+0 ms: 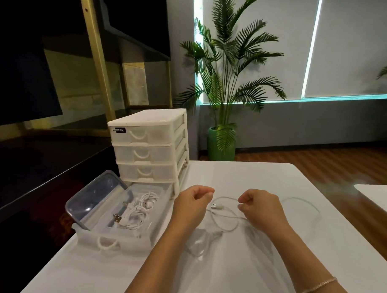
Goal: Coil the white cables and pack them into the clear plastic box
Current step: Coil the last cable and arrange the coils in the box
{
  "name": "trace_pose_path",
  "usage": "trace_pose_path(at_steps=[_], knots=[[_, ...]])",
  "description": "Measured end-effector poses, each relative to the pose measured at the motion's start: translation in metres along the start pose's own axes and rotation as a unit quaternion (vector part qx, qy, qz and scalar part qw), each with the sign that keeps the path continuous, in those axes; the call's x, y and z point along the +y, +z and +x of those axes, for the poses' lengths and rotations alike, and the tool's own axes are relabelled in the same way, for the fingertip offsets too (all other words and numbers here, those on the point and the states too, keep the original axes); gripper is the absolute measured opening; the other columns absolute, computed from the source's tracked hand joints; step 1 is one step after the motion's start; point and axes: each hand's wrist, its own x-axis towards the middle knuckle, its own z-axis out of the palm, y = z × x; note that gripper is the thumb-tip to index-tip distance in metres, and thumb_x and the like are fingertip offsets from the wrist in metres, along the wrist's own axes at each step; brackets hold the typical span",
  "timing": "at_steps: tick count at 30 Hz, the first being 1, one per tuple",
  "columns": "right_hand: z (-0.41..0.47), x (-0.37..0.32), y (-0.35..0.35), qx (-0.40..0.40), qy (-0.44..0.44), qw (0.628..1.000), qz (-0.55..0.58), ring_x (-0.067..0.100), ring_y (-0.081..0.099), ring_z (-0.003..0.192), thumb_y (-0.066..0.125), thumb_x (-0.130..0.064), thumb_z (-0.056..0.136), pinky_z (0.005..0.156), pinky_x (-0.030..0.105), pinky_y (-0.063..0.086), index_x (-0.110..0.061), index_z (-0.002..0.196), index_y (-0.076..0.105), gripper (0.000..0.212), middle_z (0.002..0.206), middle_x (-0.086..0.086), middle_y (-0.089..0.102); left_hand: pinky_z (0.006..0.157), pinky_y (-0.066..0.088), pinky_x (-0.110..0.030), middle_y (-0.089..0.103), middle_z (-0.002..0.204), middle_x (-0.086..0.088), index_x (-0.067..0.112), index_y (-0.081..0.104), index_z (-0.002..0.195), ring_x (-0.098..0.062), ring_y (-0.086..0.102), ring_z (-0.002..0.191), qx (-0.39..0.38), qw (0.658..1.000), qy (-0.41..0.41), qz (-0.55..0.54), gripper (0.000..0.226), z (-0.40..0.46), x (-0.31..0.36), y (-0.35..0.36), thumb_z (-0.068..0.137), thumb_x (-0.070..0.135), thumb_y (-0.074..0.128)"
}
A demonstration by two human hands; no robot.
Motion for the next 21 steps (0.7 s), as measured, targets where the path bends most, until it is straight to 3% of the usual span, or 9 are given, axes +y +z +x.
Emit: trace_pose_path(at_steps=[4,9,12,14,17,21], knots=[[0.004,0.006,0.000,0.029,0.009,0.999,-0.036,0.020,0.056,0.105,0.058,-0.024,0.089,0.093,0.033,0.046,-0.020,0.110,0.064,0.022,0.113,0.001,0.065,0.088,0.051,-0.028,0.064,0.089,0.013,0.025,0.066,0.094,-0.002,0.058,0.084,-0.005,1.000,0.005,0.008,0.014,0.001,-0.002,0.000,0.091,0.016,0.057],[0.001,0.006,0.009,-0.031,0.012,0.997,-0.065,0.019,0.055,0.110,0.057,-0.036,0.089,0.095,0.032,0.043,-0.022,0.119,0.058,0.033,0.119,-0.001,0.062,0.089,0.051,-0.029,0.064,0.089,0.014,0.026,0.066,0.092,-0.002,0.058,0.085,0.000,1.000,0.014,0.009,0.014,0.000,-0.003,-0.003,0.090,0.015,0.057],[-0.001,0.004,0.012,-0.076,0.007,0.992,-0.102,0.016,0.054,0.111,0.059,-0.042,0.086,0.097,0.032,0.040,-0.024,0.119,0.058,0.037,0.116,-0.005,0.061,0.089,0.051,-0.029,0.064,0.090,0.014,0.027,0.066,0.092,-0.003,0.058,0.087,-0.001,1.000,0.017,0.007,0.014,0.000,-0.004,-0.005,0.090,0.016,0.057],[-0.003,0.004,0.013,-0.079,-0.004,0.991,-0.104,0.016,0.055,0.108,0.059,-0.039,0.087,0.096,0.033,0.040,-0.025,0.111,0.062,0.028,0.111,-0.006,0.064,0.089,0.051,-0.029,0.064,0.089,0.013,0.027,0.066,0.091,-0.004,0.058,0.088,0.002,1.000,0.016,0.007,0.014,0.000,-0.004,-0.006,0.090,0.016,0.057],[-0.004,0.001,0.016,-0.058,-0.036,0.995,-0.072,0.016,0.059,0.095,0.056,-0.027,0.090,0.087,0.030,0.045,-0.021,0.095,0.070,0.016,0.098,-0.004,0.069,0.085,0.052,-0.027,0.063,0.088,0.014,0.028,0.065,0.089,-0.004,0.059,0.087,0.000,1.000,0.009,0.011,0.014,0.000,-0.006,-0.008,0.090,0.016,0.057],[-0.001,-0.002,0.018,0.025,-0.054,0.998,0.011,0.016,0.055,0.085,0.049,-0.020,0.094,0.076,0.029,0.046,-0.016,0.096,0.067,0.019,0.097,0.001,0.066,0.082,0.052,-0.025,0.063,0.087,0.013,0.028,0.064,0.089,-0.002,0.058,0.085,-0.007,1.000,-0.005,0.030,0.012,-0.002,-0.008,-0.009,0.090,0.018,0.058]])
